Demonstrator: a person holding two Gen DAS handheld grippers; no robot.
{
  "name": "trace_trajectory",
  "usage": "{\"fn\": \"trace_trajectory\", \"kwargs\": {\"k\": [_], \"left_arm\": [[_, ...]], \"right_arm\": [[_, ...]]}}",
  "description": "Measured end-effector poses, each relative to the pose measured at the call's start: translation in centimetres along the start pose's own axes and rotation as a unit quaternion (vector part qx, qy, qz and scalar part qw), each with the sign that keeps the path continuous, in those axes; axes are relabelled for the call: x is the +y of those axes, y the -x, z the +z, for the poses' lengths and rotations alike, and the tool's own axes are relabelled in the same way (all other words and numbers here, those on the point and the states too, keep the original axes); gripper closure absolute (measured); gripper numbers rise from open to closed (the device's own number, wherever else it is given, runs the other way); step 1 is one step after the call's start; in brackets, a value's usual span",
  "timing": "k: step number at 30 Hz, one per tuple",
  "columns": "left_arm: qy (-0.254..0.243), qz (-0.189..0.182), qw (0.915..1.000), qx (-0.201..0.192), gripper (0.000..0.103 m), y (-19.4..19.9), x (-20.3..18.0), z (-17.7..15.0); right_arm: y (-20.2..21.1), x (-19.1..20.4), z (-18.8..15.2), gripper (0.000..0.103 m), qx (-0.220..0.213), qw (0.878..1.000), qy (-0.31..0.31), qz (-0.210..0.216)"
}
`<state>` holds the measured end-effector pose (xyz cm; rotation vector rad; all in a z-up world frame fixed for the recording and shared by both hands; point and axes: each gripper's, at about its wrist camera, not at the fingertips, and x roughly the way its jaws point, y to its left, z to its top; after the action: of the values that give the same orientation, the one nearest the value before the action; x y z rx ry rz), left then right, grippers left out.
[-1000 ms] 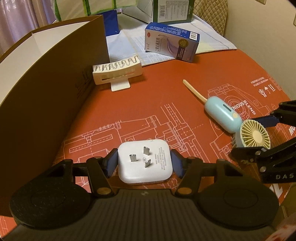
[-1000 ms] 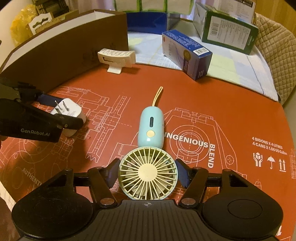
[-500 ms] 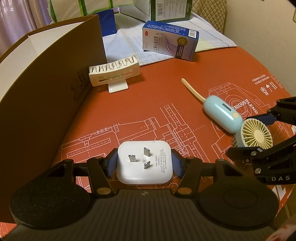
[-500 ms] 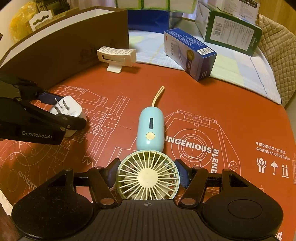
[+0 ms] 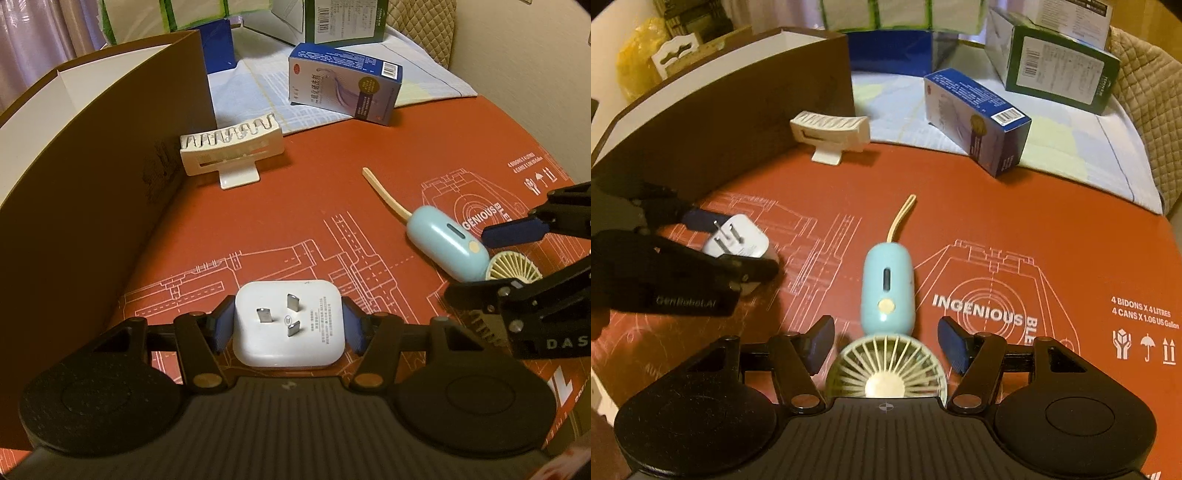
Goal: Organize rigid objects
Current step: 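Grasp the white plug charger with the left tool while the right tool grasps the mint fan, then carry the charger and fan toward the brown box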
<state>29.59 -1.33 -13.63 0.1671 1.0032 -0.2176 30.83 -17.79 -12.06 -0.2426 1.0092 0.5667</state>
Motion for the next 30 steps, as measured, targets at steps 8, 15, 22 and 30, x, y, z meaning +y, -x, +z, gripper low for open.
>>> {"fn": "trace_trajectory", "kwargs": {"k": [8,15,22,30], "left_arm": [[0.006,0.005,1.0000,0.002,0.048,-0.4,0.3,0.8],[0.004,0.007,1.0000,0.005,0.048,-0.4,0.2,0.9],[0.002,0.004,1.0000,0.004,0.048,-0.2,0.2,0.9],[-0.006,-0.004,0.9997,-0.021,0.048,1.6,0.0,1.6]], "right_arm": [[-1.5,0.0,0.9,0.072,0.013,1.000,-0.004,-0.007],[-1.5,0.0,0.9,0.073,0.008,1.000,-0.003,-0.011],[-0.7,-0.4,0.6,0.073,-0.002,1.000,-0.019,-0.005],[0.9,-0.7,0.3,0.073,-0.023,0.999,-0.038,0.003]]}}
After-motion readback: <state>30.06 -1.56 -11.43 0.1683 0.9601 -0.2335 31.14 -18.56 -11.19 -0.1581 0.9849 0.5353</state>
